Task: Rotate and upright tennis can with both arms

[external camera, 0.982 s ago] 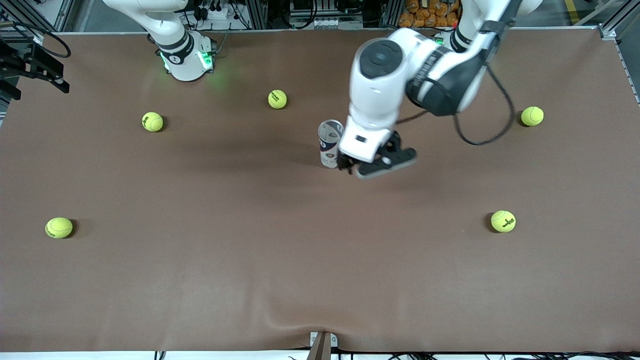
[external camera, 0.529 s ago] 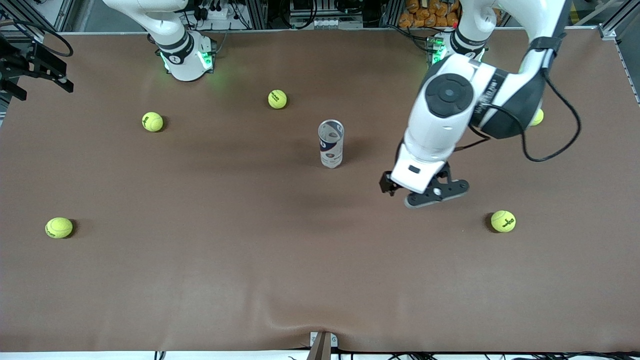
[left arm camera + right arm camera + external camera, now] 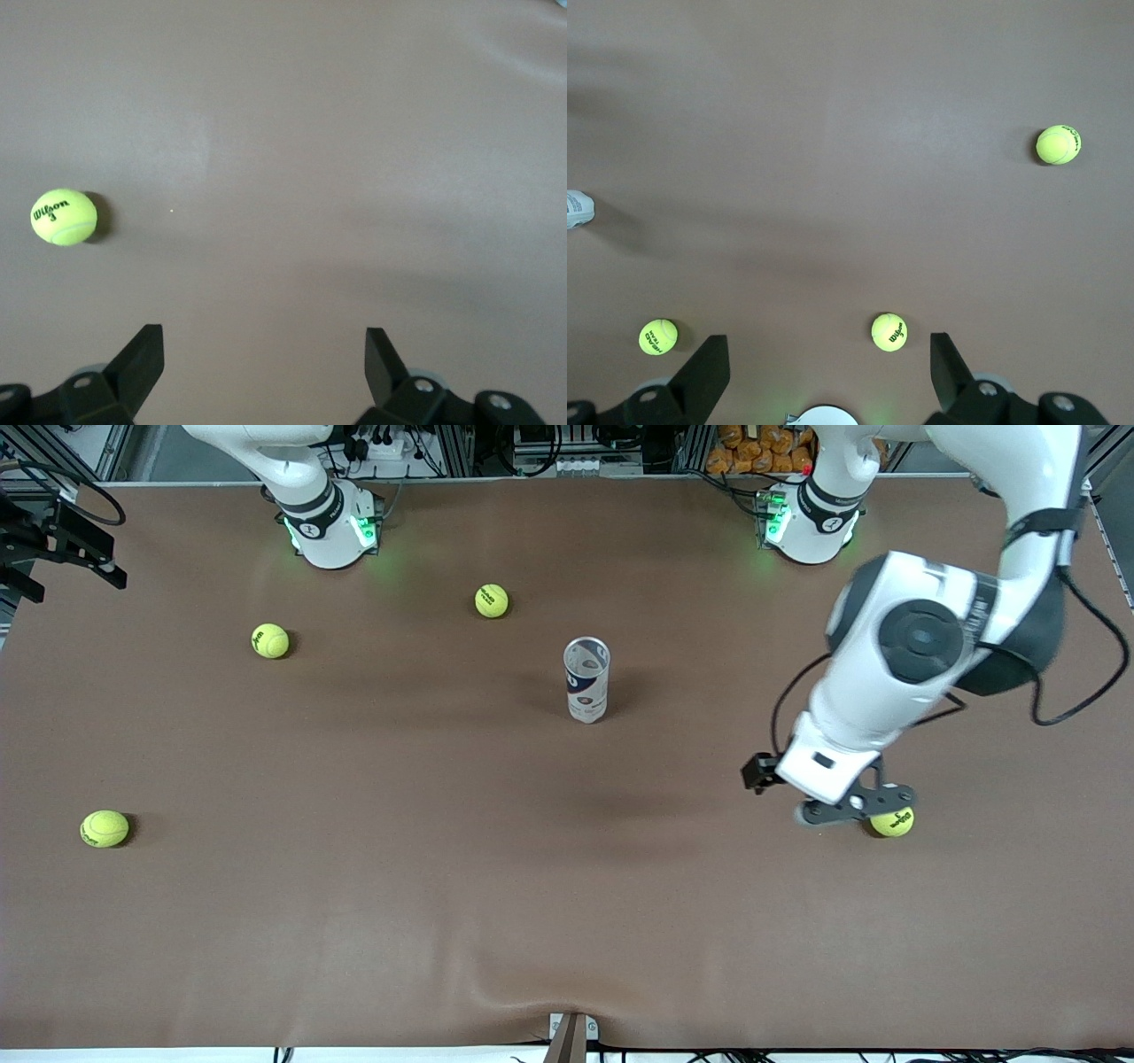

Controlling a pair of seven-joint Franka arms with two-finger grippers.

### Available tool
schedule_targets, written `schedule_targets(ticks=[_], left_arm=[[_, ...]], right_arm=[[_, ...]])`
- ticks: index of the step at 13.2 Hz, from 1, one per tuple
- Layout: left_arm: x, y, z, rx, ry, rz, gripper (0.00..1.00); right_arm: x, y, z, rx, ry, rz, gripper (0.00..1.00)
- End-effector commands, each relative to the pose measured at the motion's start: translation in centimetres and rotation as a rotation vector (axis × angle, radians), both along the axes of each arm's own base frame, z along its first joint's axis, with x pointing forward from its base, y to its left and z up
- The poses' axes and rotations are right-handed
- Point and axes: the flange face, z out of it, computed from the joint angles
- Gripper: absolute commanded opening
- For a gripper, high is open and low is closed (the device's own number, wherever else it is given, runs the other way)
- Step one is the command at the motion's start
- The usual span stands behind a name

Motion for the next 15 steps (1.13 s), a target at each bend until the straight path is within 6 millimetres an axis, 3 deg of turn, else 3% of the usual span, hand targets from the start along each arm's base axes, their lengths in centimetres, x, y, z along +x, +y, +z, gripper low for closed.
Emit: schedule_targets(ticks=[1,5,9,12,15], left_arm=[[0.4,3.3,0.7,-0.015,0.014,-0.035,1.0],[0.9,8.5,2.0,-0.013,0.029,-0.104,1.0],[-1.0,10.9,6.6,0.024,0.032,-0.07,1.0],[-3.6,11.9,10.8,0.013,0.041,-0.045,1.0],[-5.5,15.5,14.4,0.032,0.032,-0.093,1.0]], right_arm=[[-0.6,-0.4,0.6,0.008,-0.006,0.004,1.0],[-0.6,-0.4,0.5,0.008,-0.005,0.004,1.0],[-0.6,-0.4,0.5,0.008,-0.005,0.004,1.0],[-0.6,-0.4,0.5,0.008,-0.003,0.003,1.0],[-0.6,-0.7,0.5,0.008,-0.003,0.0,1.0]])
